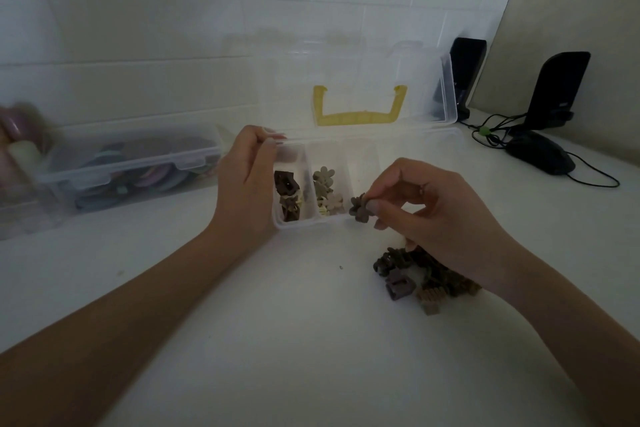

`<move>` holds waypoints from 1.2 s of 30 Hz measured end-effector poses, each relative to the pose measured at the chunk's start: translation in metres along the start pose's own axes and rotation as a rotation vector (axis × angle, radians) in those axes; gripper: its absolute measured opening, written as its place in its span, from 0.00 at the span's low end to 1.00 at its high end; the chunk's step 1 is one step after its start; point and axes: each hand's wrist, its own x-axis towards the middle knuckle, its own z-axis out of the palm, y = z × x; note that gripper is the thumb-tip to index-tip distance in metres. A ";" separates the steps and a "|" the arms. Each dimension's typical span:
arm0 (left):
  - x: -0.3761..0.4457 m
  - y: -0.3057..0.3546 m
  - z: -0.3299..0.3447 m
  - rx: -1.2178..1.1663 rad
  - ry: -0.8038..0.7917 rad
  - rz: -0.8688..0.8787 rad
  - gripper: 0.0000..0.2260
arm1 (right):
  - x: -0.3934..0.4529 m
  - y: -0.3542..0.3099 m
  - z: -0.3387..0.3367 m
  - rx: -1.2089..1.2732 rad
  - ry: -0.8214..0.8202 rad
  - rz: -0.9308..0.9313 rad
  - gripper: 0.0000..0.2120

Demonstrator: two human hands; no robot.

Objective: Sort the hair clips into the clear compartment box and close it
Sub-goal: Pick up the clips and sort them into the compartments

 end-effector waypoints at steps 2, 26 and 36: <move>0.000 0.000 0.000 0.011 0.001 0.012 0.09 | 0.000 0.000 0.001 0.016 0.000 0.006 0.06; 0.001 -0.002 -0.001 -0.032 -0.012 -0.044 0.06 | 0.051 0.010 0.036 -0.818 0.151 -0.234 0.05; 0.001 -0.002 -0.001 -0.033 0.003 -0.105 0.06 | 0.001 0.014 -0.027 -0.464 -0.051 -0.135 0.09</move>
